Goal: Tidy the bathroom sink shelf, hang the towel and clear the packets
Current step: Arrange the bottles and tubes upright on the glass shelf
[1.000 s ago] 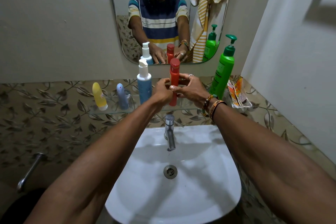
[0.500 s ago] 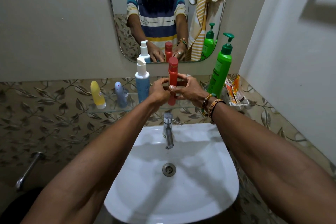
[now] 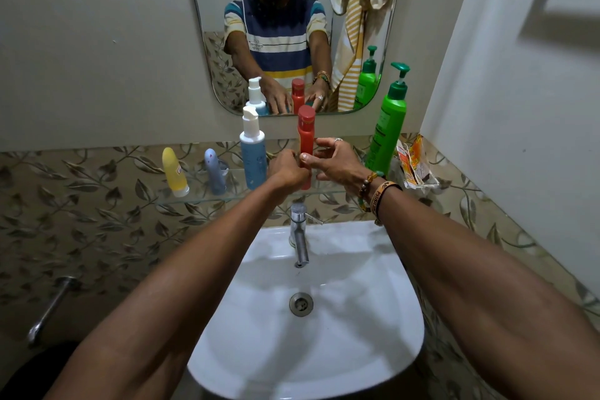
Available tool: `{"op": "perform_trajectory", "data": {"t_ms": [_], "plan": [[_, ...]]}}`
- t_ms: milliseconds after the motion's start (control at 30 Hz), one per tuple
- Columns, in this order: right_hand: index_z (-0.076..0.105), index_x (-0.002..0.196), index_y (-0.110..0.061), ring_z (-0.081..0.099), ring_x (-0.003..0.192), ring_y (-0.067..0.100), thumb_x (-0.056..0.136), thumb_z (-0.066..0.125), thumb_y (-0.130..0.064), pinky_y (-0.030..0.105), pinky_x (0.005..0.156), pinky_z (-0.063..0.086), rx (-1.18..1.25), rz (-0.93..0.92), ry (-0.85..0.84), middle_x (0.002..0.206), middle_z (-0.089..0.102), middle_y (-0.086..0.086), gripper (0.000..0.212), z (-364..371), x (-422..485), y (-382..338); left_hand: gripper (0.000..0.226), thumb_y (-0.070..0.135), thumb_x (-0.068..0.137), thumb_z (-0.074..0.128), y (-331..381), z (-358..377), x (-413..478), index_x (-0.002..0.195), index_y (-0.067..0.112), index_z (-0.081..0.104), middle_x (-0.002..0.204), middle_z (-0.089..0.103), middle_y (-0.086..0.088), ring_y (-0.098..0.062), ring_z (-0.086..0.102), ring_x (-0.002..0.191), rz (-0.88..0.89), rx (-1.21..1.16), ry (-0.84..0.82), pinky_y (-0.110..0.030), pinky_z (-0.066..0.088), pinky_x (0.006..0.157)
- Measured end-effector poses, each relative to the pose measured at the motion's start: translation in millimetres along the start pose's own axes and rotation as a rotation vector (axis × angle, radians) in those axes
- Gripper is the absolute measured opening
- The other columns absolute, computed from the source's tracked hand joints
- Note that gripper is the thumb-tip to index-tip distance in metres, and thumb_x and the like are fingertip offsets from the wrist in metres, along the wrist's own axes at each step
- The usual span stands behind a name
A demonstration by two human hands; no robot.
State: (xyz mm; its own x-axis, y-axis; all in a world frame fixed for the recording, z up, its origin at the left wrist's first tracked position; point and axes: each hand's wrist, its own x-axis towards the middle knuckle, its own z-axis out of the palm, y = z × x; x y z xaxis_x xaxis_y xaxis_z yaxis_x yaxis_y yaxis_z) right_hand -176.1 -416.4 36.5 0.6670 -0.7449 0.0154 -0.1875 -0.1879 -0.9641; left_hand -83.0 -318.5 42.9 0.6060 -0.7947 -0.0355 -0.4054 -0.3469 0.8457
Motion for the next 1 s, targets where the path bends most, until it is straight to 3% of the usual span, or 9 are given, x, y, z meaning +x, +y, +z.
{"op": "perform_trajectory", "data": {"t_ms": [167, 300, 367, 467, 533, 633, 733, 800, 1000], "plan": [[0.051, 0.136, -0.008, 0.065, 0.105, 0.022, 0.075, 0.08, -0.052, 0.046, 0.087, 0.059, -0.072, -0.059, 0.162, 0.116, 0.065, 0.008, 0.081, -8.1, -12.1, -0.7, 0.027, 0.017, 0.092, 0.069, -0.2, -1.9, -6.7, 0.11, -0.001, 0.062, 0.098, 0.068, -0.016, -0.021, 0.063, 0.069, -0.15, 0.131, -0.097, -0.027, 0.054, 0.055], [0.065, 0.104, -0.011, 0.07, 0.088, 0.021, 0.079, 0.07, -0.063, 0.042, 0.077, 0.061, -0.097, -0.126, 0.289, 0.096, 0.072, 0.008, 0.058, -22.8, -23.9, -1.3, 0.028, 0.016, 0.094, 0.066, 7.5, 3.5, -13.6, 0.114, -0.001, 0.056, 0.086, 0.064, -0.011, -0.015, 0.063, 0.063, -0.182, 0.101, -0.257, -0.019, 0.05, 0.042], [0.066, 0.087, -0.011, 0.07, 0.073, 0.022, 0.086, 0.065, -0.061, 0.045, 0.073, 0.061, -0.074, -0.149, 0.349, 0.081, 0.074, 0.008, 0.049, -31.3, -29.7, -2.6, 0.026, 0.017, 0.093, 0.068, 14.7, 11.2, -14.4, 0.109, -0.002, 0.059, 0.084, 0.064, -0.011, -0.016, 0.062, 0.065, -0.16, 0.042, -0.27, -0.023, 0.056, 0.05], [0.067, 0.069, -0.009, 0.071, 0.068, 0.027, 0.089, 0.058, -0.063, 0.047, 0.07, 0.06, -0.164, -0.183, 0.529, 0.066, 0.072, 0.006, 0.059, -46.6, -38.1, -5.7, 0.023, 0.012, 0.092, 0.068, 26.6, 25.9, -14.8, 0.104, -0.007, 0.065, 0.084, 0.063, -0.015, -0.021, 0.06, 0.071, -0.075, -0.085, -0.272, -0.037, 0.059, 0.078], [0.064, 0.062, -0.007, 0.069, 0.066, 0.028, 0.089, 0.054, -0.068, 0.044, 0.066, 0.058, -0.207, -0.175, 0.656, 0.062, 0.07, 0.006, 0.067, -58.4, -42.0, -7.5, 0.016, 0.01, 0.092, 0.068, 37.1, 35.3, -16.4, 0.101, -0.003, 0.068, 0.084, 0.065, -0.015, -0.022, 0.06, 0.072, -0.009, -0.125, -0.229, -0.042, 0.058, 0.084], [0.062, 0.061, -0.011, 0.067, 0.066, 0.024, 0.087, 0.053, -0.069, 0.036, 0.063, 0.054, -0.228, -0.146, 0.8, 0.063, 0.069, 0.004, 0.064, -76.3, -46.0, -10.2, 0.009, 0.008, 0.093, 0.067, 54.5, 46.6, -16.6, 0.102, 0.007, 0.066, 0.095, 0.068, -0.015, -0.023, 0.062, 0.076, 0.06, -0.146, -0.149, -0.047, 0.06, 0.086], [0.059, 0.07, -0.023, 0.066, 0.074, 0.019, 0.089, 0.059, -0.056, 0.031, 0.064, 0.051, -0.204, -0.123, 0.883, 0.075, 0.069, -0.003, 0.038, -91.0, -48.7, -12.3, 0.034, 0.006, 0.095, 0.062, 67.8, 55.0, -13.1, 0.129, 0.004, 0.058, 0.114, 0.065, -0.018, -0.025, 0.062, 0.086, 0.085, -0.151, -0.112, -0.047, 0.058, 0.091], [0.064, 0.086, -0.021, 0.066, 0.082, 0.02, 0.088, 0.062, -0.044, 0.034, 0.071, 0.054, -0.18, -0.098, 0.874, 0.085, 0.068, -0.003, 0.024, -100.0, -49.8, -11.0, 0.041, 0.004, 0.095, 0.058, 74.4, 60.2, -10.9, 0.137, 0.006, 0.053, 0.125, 0.061, -0.016, -0.028, 0.063, 0.103, 0.09, -0.139, -0.119, -0.046, 0.054, 0.098], [0.061, 0.125, -0.013, 0.06, 0.094, 0.016, 0.091, 0.063, -0.036, 0.026, 0.08, 0.045, -0.12, -0.045, 0.723, 0.115, 0.069, 0.004, 0.041, -111.7, -48.8, -2.7, 0.057, -0.005, 0.094, 0.048, 85.3, 75.6, -3.3, 0.149, 0.01, 0.039, 0.147, 0.048, -0.016, -0.027, 0.054, 0.123, 0.098, -0.171, -0.138, -0.044, 0.05, 0.103]]}}
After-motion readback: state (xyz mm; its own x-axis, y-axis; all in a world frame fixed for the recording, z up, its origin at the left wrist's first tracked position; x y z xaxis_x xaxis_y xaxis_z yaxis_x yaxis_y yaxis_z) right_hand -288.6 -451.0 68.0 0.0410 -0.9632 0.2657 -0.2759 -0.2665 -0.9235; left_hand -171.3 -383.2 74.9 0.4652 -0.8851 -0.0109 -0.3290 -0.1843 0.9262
